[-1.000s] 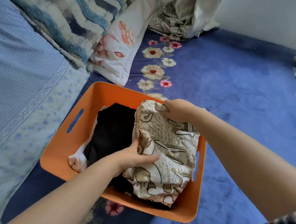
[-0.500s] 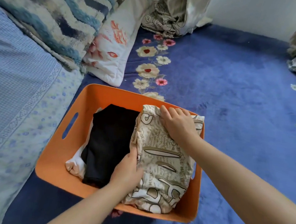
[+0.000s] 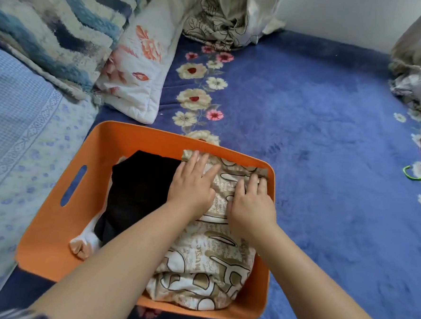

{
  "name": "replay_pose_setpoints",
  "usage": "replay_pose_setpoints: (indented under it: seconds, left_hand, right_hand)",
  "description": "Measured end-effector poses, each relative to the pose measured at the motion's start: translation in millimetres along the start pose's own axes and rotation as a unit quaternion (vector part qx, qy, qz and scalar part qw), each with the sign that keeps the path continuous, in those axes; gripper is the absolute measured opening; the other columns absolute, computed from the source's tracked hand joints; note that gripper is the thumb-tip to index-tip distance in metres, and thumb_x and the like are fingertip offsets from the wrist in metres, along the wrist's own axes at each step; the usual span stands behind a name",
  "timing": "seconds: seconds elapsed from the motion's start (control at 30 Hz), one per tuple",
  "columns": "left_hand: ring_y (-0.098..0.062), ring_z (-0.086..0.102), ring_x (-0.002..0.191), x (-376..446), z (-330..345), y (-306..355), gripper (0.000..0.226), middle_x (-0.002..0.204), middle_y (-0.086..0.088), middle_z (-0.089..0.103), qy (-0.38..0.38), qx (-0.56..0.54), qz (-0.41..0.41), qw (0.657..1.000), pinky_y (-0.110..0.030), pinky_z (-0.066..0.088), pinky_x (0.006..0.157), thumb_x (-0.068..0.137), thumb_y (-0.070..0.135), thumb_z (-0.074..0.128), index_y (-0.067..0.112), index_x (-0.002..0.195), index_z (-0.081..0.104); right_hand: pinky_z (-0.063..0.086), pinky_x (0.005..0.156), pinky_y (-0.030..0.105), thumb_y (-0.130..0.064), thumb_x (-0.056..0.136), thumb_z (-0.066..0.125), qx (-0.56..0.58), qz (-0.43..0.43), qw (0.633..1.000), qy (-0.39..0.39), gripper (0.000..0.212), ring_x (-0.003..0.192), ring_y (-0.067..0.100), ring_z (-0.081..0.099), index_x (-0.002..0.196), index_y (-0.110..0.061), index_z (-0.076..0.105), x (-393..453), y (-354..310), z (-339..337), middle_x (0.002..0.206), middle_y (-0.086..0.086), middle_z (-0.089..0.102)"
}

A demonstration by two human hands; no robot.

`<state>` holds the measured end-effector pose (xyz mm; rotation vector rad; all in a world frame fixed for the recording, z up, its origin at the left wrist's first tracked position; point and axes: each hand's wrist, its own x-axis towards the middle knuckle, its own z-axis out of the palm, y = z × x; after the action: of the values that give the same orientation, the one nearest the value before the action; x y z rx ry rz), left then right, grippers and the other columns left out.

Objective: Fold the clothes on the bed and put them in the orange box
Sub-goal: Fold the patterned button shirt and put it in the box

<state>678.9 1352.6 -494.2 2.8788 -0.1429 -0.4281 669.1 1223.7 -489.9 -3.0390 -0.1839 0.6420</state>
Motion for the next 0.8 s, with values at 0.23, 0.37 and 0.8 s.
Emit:
replay_pose_setpoints:
  seconds: [0.23,0.37,0.8]
  left_hand:
    - [-0.021,-0.006,0.144,28.7,16.4,-7.8,0.054,0.156,0.000,0.004,-0.018,-0.011,-0.002,1.000,-0.044,-0.001,0.115,0.092,0.027,0.034,0.031,0.145,0.021]
    - [-0.018,-0.015,0.143,27.2,32.4,-9.3,0.060,0.157,0.003,-0.005,-0.047,-0.024,-0.009,0.999,-0.044,-0.007,0.114,0.091,0.026,0.035,0.034,0.147,0.014]
    - [-0.026,-0.049,0.120,-46.7,3.6,-26.6,0.118,0.133,-0.009,-0.047,-0.288,0.190,0.185,0.920,-0.047,-0.020,0.108,0.047,0.090,0.007,0.016,0.128,-0.037]
  right_hand:
    - [0.036,0.093,0.039,-0.031,0.098,0.030,0.043,-0.003,0.997,-0.068,0.041,0.120,0.033,0.035,0.127,-0.004,0.039,27.4,4.7,-16.0,0.130,0.018,0.042]
    - [0.037,0.093,0.041,-0.029,0.097,0.032,0.087,0.017,0.991,-0.098,0.041,0.118,0.036,0.039,0.129,-0.002,0.039,42.7,8.7,-21.8,0.128,0.020,0.045]
    - [0.016,0.113,0.046,-0.029,0.100,0.025,-0.051,-0.061,0.983,-0.164,0.061,0.142,0.039,-0.002,0.147,-0.001,-0.002,29.8,16.8,-16.3,0.154,0.022,-0.001]
